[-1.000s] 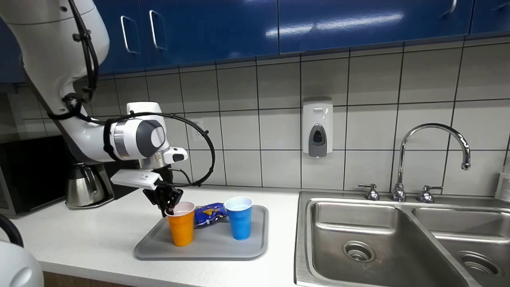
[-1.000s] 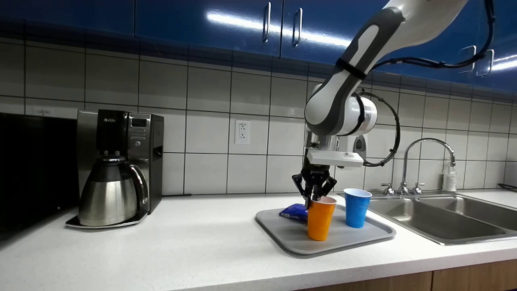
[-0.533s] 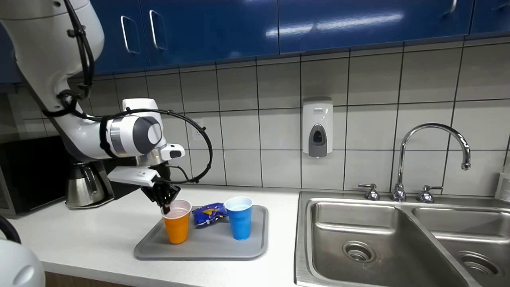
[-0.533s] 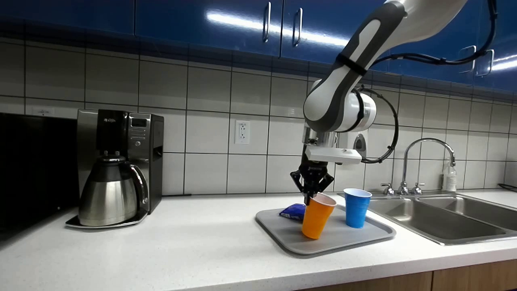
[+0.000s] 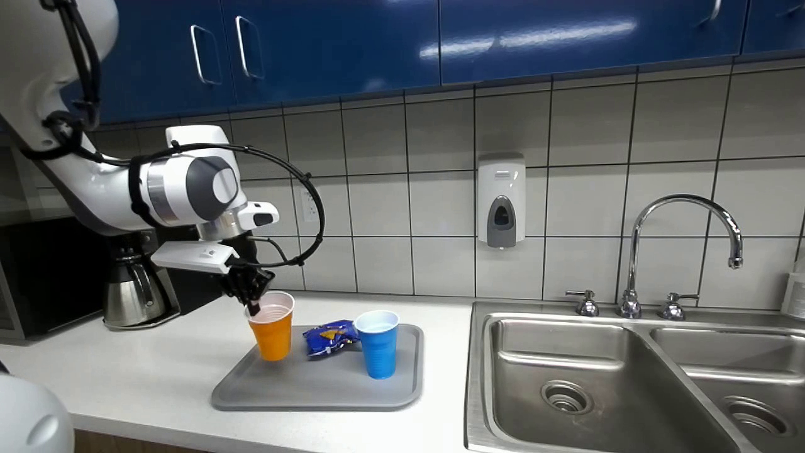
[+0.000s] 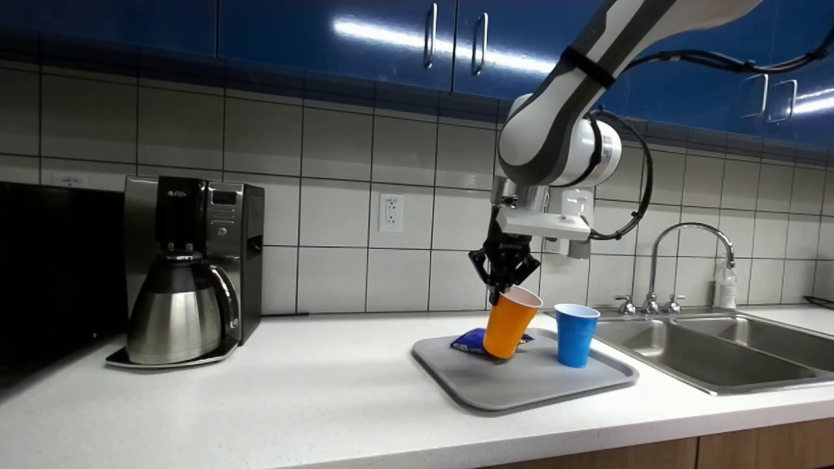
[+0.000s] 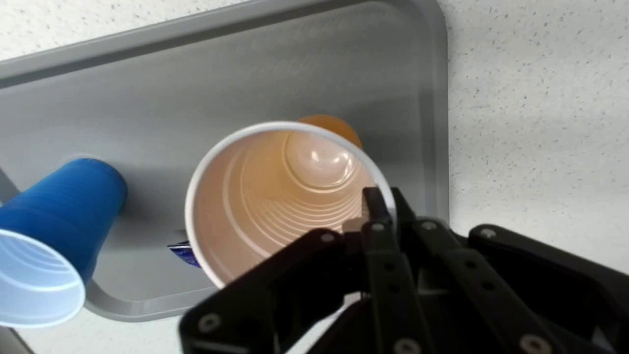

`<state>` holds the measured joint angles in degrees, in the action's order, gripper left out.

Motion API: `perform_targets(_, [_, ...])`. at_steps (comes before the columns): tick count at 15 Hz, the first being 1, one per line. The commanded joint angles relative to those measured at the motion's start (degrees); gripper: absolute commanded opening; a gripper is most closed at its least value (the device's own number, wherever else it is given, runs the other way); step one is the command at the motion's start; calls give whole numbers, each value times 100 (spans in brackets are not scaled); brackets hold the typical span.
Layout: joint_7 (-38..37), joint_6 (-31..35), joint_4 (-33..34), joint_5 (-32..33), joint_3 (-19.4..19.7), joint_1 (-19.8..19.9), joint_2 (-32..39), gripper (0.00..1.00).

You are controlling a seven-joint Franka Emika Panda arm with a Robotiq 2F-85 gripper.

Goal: Place the cups directly onto the counter

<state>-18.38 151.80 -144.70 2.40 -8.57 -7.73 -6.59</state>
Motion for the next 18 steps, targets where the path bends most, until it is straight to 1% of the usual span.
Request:
perform_targets(1, [62,-192,-347,-85,-84,-18,-745,1])
perform_targets(4, [26,-211,-411,-119,-176,-44,-1011,1])
perform_targets(8, [-243,-213,-357,3,-478,-59,-1138,1])
perform_targets(13, [-742,-162,-177,170,-1006,-52,-904,1])
perform_targets(18, [-1186,-111,10,390,-1401,-54,-587,1])
